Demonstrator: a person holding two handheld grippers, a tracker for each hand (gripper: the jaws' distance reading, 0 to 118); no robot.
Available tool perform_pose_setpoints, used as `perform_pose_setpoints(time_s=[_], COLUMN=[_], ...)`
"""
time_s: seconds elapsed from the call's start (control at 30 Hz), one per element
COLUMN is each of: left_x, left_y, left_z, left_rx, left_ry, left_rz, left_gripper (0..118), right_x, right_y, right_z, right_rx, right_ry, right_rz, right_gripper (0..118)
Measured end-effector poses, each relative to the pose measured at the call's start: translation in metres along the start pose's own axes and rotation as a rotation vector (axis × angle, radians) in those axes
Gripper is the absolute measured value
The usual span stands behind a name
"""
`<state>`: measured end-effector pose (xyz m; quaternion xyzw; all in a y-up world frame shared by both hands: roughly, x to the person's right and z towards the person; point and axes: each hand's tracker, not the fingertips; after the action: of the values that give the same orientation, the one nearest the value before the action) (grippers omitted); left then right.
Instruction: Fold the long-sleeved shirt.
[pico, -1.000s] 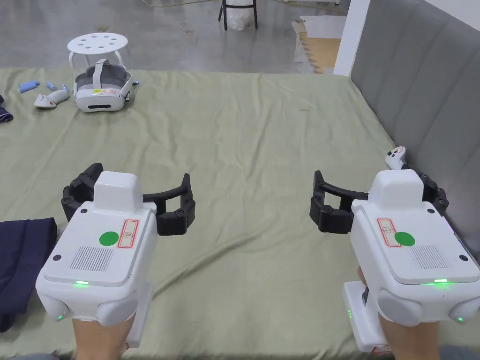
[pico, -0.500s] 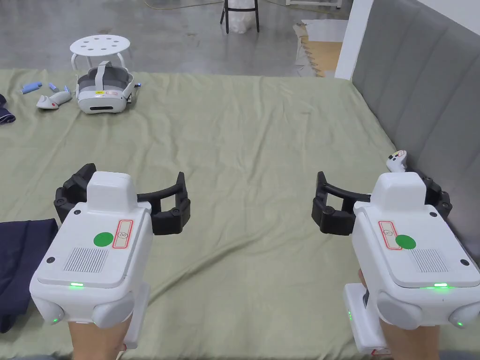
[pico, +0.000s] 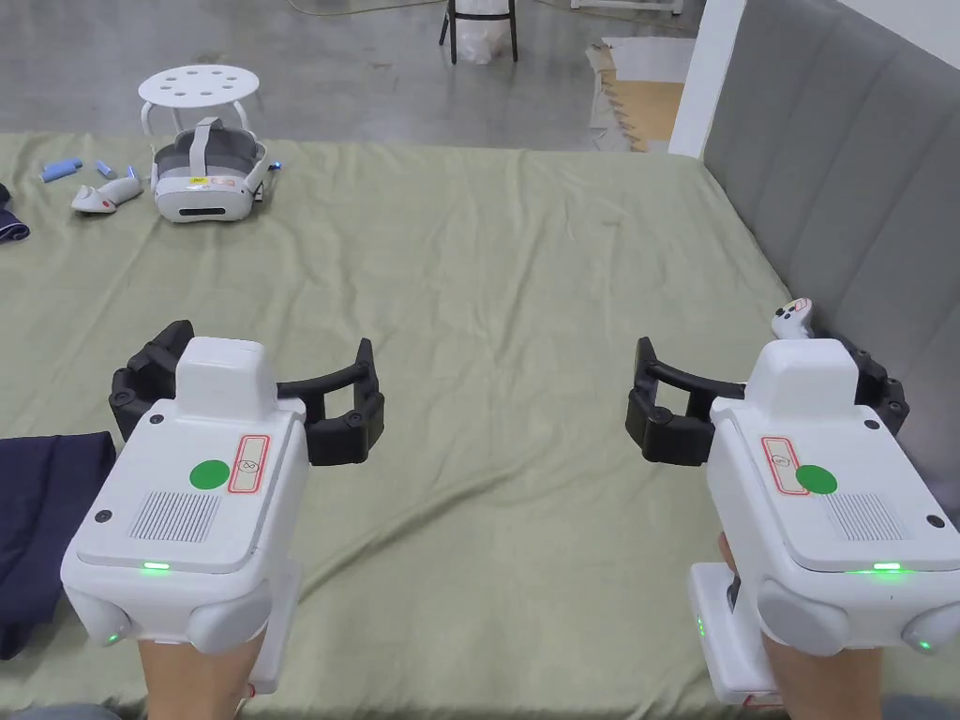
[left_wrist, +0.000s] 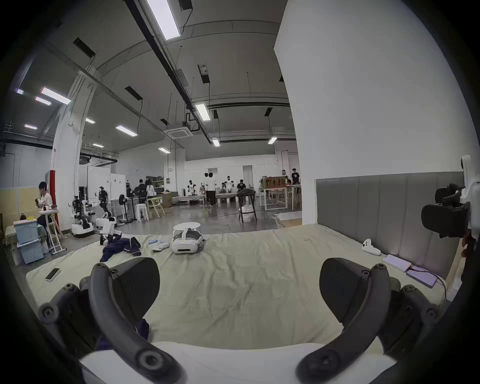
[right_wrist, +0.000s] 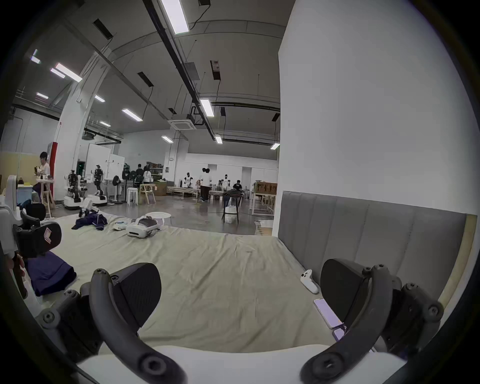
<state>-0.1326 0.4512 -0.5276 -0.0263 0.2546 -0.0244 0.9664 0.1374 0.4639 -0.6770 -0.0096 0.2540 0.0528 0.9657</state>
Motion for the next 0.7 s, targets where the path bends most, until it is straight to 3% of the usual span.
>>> perform_pose_setpoints(time_s=[0.7], left_x=[0.0054], left_y=[0.0009], left_z=[-0.0013], left_rx=[0.000], left_ry=[-0.006], left_rz=[-0.011], left_gripper=[111], right_x=[0.0017], right_y=[-0.0012], right_z=[-0.0016], right_rx=[-0.013], right_ry=[-0.001], right_rz=[0.006], right_gripper=[118])
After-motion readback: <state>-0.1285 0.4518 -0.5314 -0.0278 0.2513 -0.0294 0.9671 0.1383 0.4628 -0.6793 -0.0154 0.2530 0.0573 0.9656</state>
